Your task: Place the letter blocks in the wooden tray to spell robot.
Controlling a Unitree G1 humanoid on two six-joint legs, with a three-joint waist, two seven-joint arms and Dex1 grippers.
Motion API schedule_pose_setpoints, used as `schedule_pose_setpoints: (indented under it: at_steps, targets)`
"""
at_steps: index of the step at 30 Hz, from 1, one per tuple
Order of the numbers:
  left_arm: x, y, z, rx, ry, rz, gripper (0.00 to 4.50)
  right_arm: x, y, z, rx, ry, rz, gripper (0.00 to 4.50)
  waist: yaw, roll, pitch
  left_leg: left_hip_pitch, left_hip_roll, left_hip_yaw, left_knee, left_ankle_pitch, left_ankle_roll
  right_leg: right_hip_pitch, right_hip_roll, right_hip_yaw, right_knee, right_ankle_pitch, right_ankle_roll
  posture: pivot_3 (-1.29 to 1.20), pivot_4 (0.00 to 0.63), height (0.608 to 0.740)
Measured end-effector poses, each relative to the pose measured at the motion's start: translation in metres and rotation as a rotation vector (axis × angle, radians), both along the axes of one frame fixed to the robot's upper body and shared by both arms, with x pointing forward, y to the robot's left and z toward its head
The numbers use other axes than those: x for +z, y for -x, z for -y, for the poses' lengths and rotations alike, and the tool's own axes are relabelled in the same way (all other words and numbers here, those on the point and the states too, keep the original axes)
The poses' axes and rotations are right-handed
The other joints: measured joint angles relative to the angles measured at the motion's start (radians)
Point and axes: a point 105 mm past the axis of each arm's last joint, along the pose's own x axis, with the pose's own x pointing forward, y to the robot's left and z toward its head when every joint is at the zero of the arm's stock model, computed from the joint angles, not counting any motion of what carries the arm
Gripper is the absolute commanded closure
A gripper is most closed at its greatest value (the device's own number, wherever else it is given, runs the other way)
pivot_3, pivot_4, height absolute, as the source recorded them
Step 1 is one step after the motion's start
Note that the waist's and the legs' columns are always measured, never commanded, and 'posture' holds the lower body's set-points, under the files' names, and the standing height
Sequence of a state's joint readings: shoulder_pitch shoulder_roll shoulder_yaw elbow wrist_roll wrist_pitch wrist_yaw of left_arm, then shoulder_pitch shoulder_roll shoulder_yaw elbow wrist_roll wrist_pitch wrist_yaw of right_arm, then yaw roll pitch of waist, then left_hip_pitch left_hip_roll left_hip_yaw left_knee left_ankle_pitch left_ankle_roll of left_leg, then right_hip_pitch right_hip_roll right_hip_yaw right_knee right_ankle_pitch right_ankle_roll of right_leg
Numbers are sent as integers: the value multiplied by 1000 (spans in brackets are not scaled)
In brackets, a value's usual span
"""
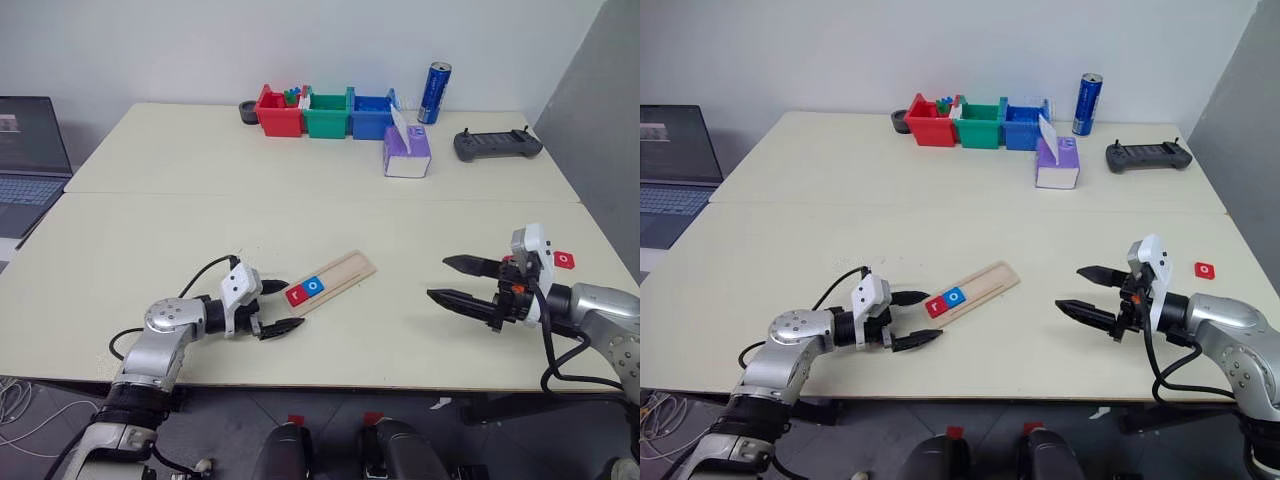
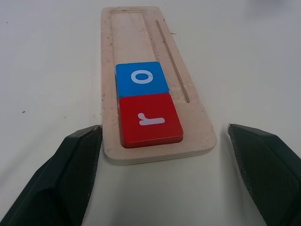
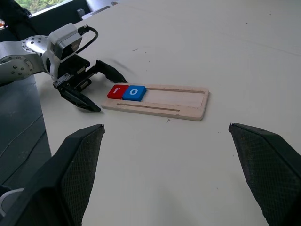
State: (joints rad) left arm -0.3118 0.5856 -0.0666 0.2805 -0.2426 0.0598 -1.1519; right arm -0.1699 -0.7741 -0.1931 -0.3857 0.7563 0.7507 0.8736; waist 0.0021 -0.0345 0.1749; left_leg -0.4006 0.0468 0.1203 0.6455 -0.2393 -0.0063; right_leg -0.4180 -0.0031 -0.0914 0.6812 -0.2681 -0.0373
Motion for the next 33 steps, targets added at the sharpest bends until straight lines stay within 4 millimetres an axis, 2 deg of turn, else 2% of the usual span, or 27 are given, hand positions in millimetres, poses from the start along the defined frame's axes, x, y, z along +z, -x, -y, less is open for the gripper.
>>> schedule_pose_setpoints:
  at_steps: [6, 14, 19, 28, 33]
  targets:
    - [0, -9, 5, -17, -31, 17, 26, 0, 0, 1, -5, 0, -1, 0, 2, 0, 0, 1, 0, -1, 0, 0, 0, 2, 0, -1, 0, 0, 0, 0, 150, 740]
    - [-1, -12, 6, -25, -67, 26, 26, -3, 1, 4, -25, 0, -10, 0, 2, 0, -1, 2, 0, -2, 1, 0, 0, 4, 0, -1, 0, 0, 0, 0, 150, 740]
    - [-2, -14, 7, -24, -84, 17, 1098, -3, 0, 4, -38, -3, -8, 0, 2, 0, -2, 3, 0, -2, 1, 0, 0, 5, 0, -2, 0, 0, 0, 0, 150, 740]
    - [-1, -18, 8, -57, -99, 14, 1101, -6, 2, 4, -42, -5, -15, 0, 4, 0, -2, 5, 0, -3, 1, 0, 0, 7, 0, -3, -1, 0, 0, 0, 150, 740]
    - [0, -11, 15, -168, -109, 5, 1101, -11, 7, 7, -51, -2, -31, 0, 6, 0, -2, 3, -1, -3, 0, 0, 0, 7, 0, -3, -2, 0, 0, 0, 150, 740]
